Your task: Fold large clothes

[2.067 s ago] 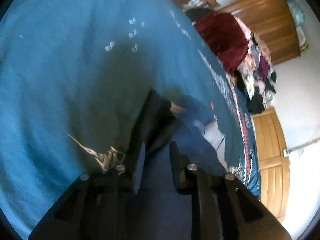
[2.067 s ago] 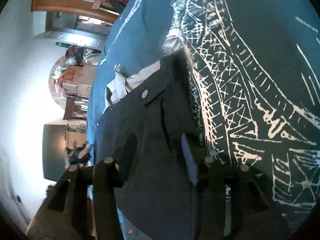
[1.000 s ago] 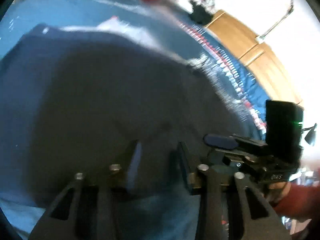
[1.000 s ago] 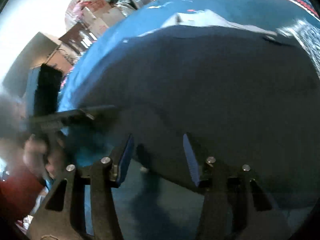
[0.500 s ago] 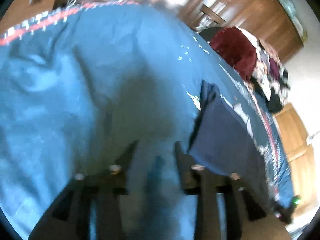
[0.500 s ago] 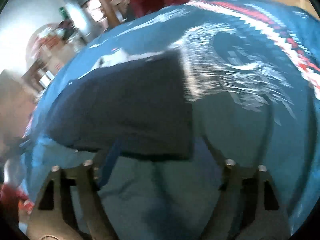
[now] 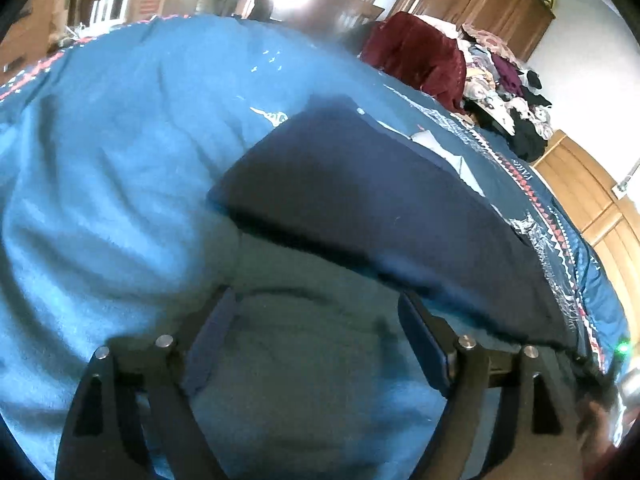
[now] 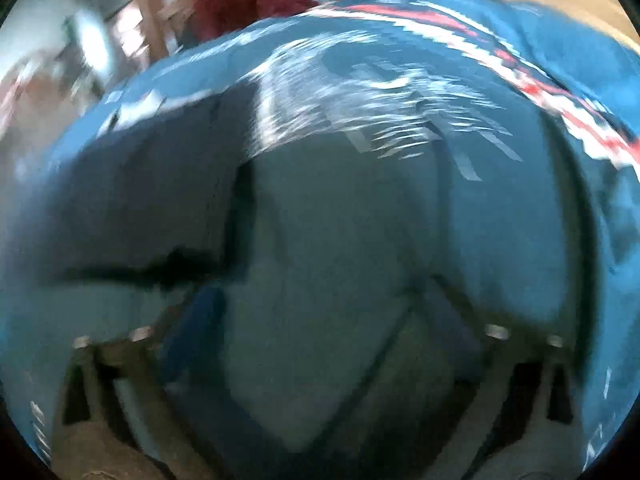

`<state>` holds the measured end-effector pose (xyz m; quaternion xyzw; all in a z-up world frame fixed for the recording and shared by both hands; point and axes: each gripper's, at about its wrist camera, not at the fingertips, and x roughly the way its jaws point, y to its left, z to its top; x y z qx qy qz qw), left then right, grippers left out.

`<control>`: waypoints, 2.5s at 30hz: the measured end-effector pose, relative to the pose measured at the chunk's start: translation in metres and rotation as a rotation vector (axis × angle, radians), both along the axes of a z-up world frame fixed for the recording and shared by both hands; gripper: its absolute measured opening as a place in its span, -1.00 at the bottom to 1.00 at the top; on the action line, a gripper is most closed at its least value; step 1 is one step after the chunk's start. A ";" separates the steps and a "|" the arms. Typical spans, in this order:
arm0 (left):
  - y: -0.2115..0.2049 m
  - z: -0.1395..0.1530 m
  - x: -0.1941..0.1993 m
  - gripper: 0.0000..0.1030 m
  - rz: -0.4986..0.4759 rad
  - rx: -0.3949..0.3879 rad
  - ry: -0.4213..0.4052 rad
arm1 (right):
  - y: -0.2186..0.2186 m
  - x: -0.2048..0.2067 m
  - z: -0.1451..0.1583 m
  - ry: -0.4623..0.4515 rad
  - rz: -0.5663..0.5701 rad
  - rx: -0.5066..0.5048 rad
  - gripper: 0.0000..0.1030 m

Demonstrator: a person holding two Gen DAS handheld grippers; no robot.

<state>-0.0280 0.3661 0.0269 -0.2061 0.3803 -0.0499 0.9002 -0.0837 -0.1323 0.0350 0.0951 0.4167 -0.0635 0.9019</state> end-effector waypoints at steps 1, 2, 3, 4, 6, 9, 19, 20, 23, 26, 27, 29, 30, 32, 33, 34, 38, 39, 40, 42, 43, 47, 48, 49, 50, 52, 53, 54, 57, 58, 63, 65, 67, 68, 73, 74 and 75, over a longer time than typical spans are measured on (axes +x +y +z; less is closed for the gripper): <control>0.002 0.000 0.003 0.80 -0.009 -0.001 -0.002 | 0.002 0.005 -0.002 0.016 -0.003 -0.022 1.00; 0.000 0.000 0.005 0.84 -0.018 0.001 -0.001 | 0.003 0.006 -0.001 0.022 -0.007 -0.030 1.00; -0.004 0.001 0.008 0.92 -0.031 0.013 0.002 | 0.002 0.006 -0.002 0.020 -0.007 -0.028 1.00; -0.009 0.001 0.009 0.97 -0.042 0.035 0.004 | 0.001 0.004 -0.002 0.014 -0.008 -0.021 1.00; -0.015 0.001 0.010 1.00 -0.048 0.068 0.006 | 0.000 0.002 -0.003 0.008 -0.009 -0.020 1.00; -0.019 0.000 0.012 1.00 -0.049 0.095 0.013 | 0.001 0.004 -0.005 0.003 -0.015 -0.040 1.00; -0.033 -0.003 0.016 1.00 -0.037 0.205 0.040 | 0.008 0.010 -0.008 0.003 -0.023 -0.084 1.00; -0.033 -0.004 0.016 1.00 -0.038 0.202 0.041 | 0.008 0.010 -0.008 0.004 -0.023 -0.087 1.00; -0.032 -0.004 0.016 1.00 -0.037 0.200 0.042 | 0.008 0.010 -0.008 0.005 -0.024 -0.090 1.00; -0.032 -0.004 0.016 1.00 -0.037 0.201 0.042 | 0.008 0.010 -0.008 0.005 -0.024 -0.091 1.00; -0.032 -0.004 0.016 1.00 -0.037 0.202 0.042 | 0.008 0.010 -0.008 0.005 -0.023 -0.090 1.00; -0.033 -0.004 0.017 1.00 -0.037 0.208 0.046 | 0.008 0.010 -0.008 0.006 -0.023 -0.089 1.00; -0.033 -0.004 0.017 1.00 -0.037 0.210 0.047 | 0.008 0.010 -0.008 0.006 -0.023 -0.088 1.00; -0.032 -0.004 0.016 1.00 -0.038 0.207 0.045 | 0.008 0.010 -0.008 0.005 -0.023 -0.086 1.00; -0.031 -0.004 0.016 1.00 -0.038 0.206 0.045 | 0.008 0.010 -0.008 0.005 -0.022 -0.085 1.00; -0.031 -0.004 0.016 1.00 -0.038 0.207 0.045 | 0.007 0.010 -0.008 0.004 -0.022 -0.084 1.00; -0.030 -0.005 0.016 1.00 -0.037 0.212 0.048 | 0.007 0.010 -0.008 0.004 -0.022 -0.084 1.00; -0.030 -0.005 0.017 1.00 -0.036 0.216 0.052 | 0.007 0.010 -0.008 0.004 -0.022 -0.084 1.00; -0.030 -0.005 0.017 1.00 -0.036 0.219 0.054 | 0.007 0.010 -0.008 0.004 -0.022 -0.084 1.00; -0.031 -0.004 0.019 1.00 -0.022 0.228 0.072 | 0.007 0.010 -0.008 0.005 -0.021 -0.084 1.00; -0.033 -0.002 0.019 1.00 -0.001 0.235 0.087 | 0.007 0.010 -0.008 0.005 -0.022 -0.085 1.00; -0.044 0.001 0.013 1.00 0.097 0.240 0.089 | 0.007 0.010 -0.008 0.005 -0.020 -0.085 1.00; -0.048 -0.001 0.012 1.00 0.100 0.272 0.086 | 0.007 0.010 -0.008 0.005 -0.021 -0.085 1.00; -0.052 -0.003 0.012 1.00 0.099 0.303 0.087 | 0.007 0.010 -0.008 0.005 -0.021 -0.085 1.00; -0.052 -0.004 0.013 1.00 0.096 0.311 0.090 | 0.007 0.010 -0.008 0.004 -0.021 -0.085 1.00; -0.049 -0.006 0.015 1.00 0.089 0.286 0.090 | 0.007 0.010 -0.008 0.003 -0.021 -0.084 1.00; -0.048 -0.007 0.015 1.00 0.088 0.282 0.089 | 0.008 0.009 -0.008 0.002 -0.021 -0.085 1.00; -0.049 -0.007 0.015 1.00 0.089 0.290 0.089 | 0.008 0.009 -0.008 0.001 -0.021 -0.083 1.00; -0.053 -0.008 0.016 1.00 0.093 0.317 0.091 | 0.008 0.010 -0.009 0.001 -0.019 -0.079 1.00; -0.053 -0.008 0.017 1.00 0.093 0.318 0.093 | 0.008 0.010 -0.009 0.003 -0.019 -0.080 1.00; -0.055 -0.008 0.018 1.00 0.095 0.330 0.099 | 0.009 0.011 -0.009 0.003 -0.018 -0.075 1.00; -0.056 -0.008 0.018 1.00 0.096 0.334 0.102 | 0.009 0.011 -0.009 0.004 -0.018 -0.076 1.00; -0.056 -0.008 0.018 1.00 0.096 0.337 0.104 | 0.008 0.011 -0.009 0.003 -0.018 -0.076 1.00; -0.056 -0.008 0.019 1.00 0.096 0.337 0.104 | 0.008 0.011 -0.009 0.003 -0.017 -0.075 1.00; -0.056 -0.008 0.019 1.00 0.095 0.335 0.103 | 0.008 0.011 -0.009 0.003 -0.017 -0.074 1.00; -0.056 -0.008 0.019 1.00 0.095 0.334 0.103 | 0.008 0.011 -0.009 0.003 -0.017 -0.074 1.00; -0.056 -0.008 0.019 1.00 0.095 0.334 0.103 | 0.008 0.011 -0.009 0.003 -0.017 -0.074 1.00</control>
